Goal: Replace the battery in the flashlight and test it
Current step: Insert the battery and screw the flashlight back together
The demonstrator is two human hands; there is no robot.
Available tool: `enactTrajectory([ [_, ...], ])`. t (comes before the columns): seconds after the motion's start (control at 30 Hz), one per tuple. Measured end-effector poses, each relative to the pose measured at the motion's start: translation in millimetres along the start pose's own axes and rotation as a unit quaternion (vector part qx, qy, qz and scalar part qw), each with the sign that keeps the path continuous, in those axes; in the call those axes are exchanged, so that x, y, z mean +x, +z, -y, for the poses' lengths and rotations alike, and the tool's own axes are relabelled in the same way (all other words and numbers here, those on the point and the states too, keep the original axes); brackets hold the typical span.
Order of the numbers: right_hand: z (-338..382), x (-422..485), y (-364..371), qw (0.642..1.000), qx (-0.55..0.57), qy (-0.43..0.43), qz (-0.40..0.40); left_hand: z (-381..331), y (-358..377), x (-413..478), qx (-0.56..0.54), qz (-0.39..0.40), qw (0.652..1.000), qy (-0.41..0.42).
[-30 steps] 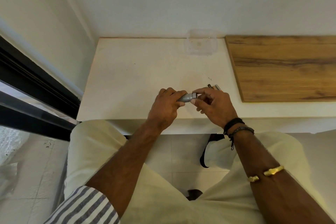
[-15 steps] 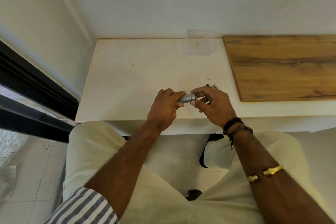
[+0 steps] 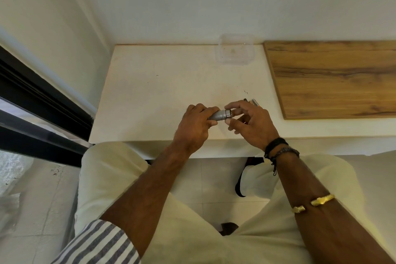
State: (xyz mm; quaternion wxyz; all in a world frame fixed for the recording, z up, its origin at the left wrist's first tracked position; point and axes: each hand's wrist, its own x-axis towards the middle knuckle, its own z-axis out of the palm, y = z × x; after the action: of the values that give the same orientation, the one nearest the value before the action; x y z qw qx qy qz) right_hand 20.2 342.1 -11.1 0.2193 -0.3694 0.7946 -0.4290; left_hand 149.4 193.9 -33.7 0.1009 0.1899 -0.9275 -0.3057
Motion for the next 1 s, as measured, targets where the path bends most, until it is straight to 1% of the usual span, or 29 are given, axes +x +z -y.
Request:
enactTrajectory([
  [0.13,0.4,0.6,1.1,1.000,-0.006,0.013,-0.012,-0.5,-1.7,-0.5,0.006,0.000,1.000,0.005],
  [0.3,4.3,-1.5,3.7,0.994,-0.084,0.059,-0.024,-3.3,-1.1,-0.8,0.016,0.001,1.000,0.013],
  [0.37,4.9,-1.8,3.3,0.995,-0.074,0.064,-0.021,-3.7,-1.0,-1.2,0.015,0.001,1.000,0.012],
  [0.47,4.0,-1.6,1.3,0.999,0.002,0.049,0.010,-1.5,-2.6,-0.6,0.009,-0.002,1.000,0.010],
  [0.57,1.2,-0.7,0.8,1.000,0.001,0.007,0.017,-1.7,-3.1,0.0,0.012,-0.002,1.000,0.008],
  [0.67,0.4,-0.1,0.6,1.000,0.015,0.014,0.016,-2.7,-3.5,-0.6,0.014,0.000,1.000,0.009],
  [0.73,0.7,-0.1,0.8,1.000,0.001,0.020,0.015,-3.1,-4.0,-1.0,0.015,0.001,1.000,0.008],
  [0.9,2.9,-1.2,2.4,0.996,-0.080,0.046,-0.008,-7.2,-4.6,-1.9,0.012,0.003,1.000,0.017],
  [1.0,0.8,-0.8,2.8,0.997,-0.059,0.053,-0.017,-6.7,-4.7,-1.5,0.007,0.002,1.000,0.014],
])
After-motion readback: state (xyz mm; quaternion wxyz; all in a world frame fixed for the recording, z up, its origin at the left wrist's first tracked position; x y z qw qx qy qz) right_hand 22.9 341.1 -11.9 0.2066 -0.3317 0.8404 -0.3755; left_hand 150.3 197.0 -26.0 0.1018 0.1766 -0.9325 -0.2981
